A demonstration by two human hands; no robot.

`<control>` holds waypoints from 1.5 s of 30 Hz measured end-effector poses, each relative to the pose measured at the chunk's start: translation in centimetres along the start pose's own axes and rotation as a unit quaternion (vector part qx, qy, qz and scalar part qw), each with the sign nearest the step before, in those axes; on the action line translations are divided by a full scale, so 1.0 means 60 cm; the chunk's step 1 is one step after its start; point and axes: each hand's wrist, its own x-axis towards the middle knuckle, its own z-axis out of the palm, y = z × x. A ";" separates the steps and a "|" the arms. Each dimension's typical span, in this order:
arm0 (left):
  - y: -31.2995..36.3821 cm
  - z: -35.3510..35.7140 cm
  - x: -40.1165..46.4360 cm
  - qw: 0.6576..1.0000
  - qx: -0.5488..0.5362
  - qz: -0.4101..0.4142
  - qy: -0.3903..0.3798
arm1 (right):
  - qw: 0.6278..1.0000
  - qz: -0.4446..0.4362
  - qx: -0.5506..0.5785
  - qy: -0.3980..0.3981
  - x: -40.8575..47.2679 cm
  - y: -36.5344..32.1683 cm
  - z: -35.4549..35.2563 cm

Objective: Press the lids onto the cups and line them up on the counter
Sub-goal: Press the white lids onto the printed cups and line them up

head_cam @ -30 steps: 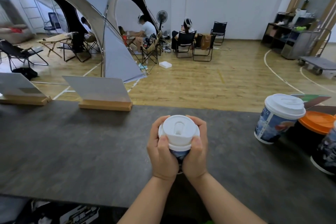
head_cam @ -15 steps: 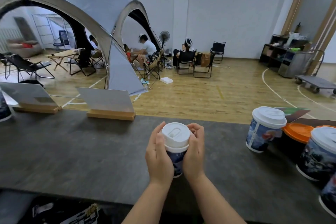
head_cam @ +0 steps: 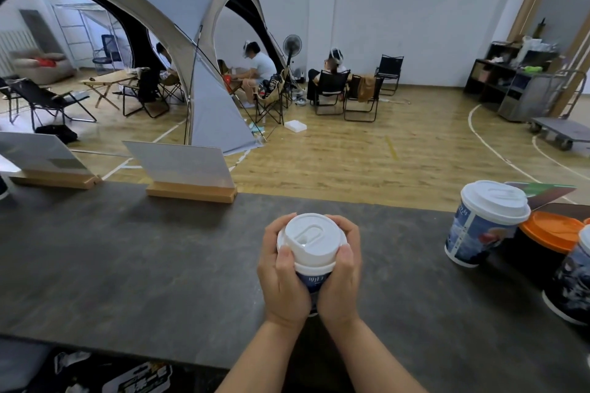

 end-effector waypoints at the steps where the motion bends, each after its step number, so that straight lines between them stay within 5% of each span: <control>1: -0.001 0.000 0.001 1.000 0.001 0.004 -0.003 | 1.000 -0.003 0.001 0.000 0.000 0.001 -0.001; 23: 0.001 0.006 -0.001 1.000 -0.017 0.010 -0.011 | 1.000 -0.026 0.006 0.015 -0.001 0.009 0.001; 45: 0.028 -0.026 0.004 0.992 0.126 0.016 0.022 | 0.999 0.022 0.002 0.035 -0.001 -0.031 -0.015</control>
